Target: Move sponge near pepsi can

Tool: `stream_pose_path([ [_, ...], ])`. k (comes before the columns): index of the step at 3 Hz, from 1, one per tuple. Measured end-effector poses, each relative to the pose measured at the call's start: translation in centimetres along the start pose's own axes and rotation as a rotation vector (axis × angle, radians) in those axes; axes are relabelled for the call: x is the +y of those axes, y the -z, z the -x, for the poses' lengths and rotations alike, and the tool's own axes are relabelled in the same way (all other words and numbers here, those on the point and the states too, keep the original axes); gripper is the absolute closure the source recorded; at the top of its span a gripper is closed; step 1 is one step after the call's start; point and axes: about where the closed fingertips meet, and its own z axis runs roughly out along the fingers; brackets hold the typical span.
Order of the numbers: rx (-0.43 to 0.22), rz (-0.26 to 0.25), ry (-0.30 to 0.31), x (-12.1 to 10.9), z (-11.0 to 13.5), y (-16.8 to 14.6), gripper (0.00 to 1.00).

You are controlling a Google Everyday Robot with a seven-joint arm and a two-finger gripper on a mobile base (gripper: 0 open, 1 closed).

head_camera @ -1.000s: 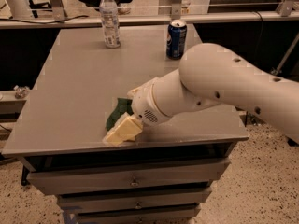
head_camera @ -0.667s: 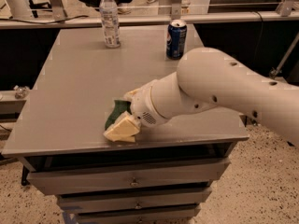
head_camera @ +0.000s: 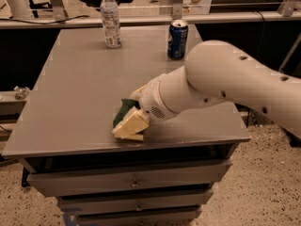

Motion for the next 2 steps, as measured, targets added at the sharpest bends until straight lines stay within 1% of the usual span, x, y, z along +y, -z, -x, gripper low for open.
stream_pose_path([
  [1,0.037,-0.071,0.033,-3.7,-0.2,2.9,1.00],
  [2,0.097,-0.187,0.071,-9.1,-1.0,7.9,1.00],
])
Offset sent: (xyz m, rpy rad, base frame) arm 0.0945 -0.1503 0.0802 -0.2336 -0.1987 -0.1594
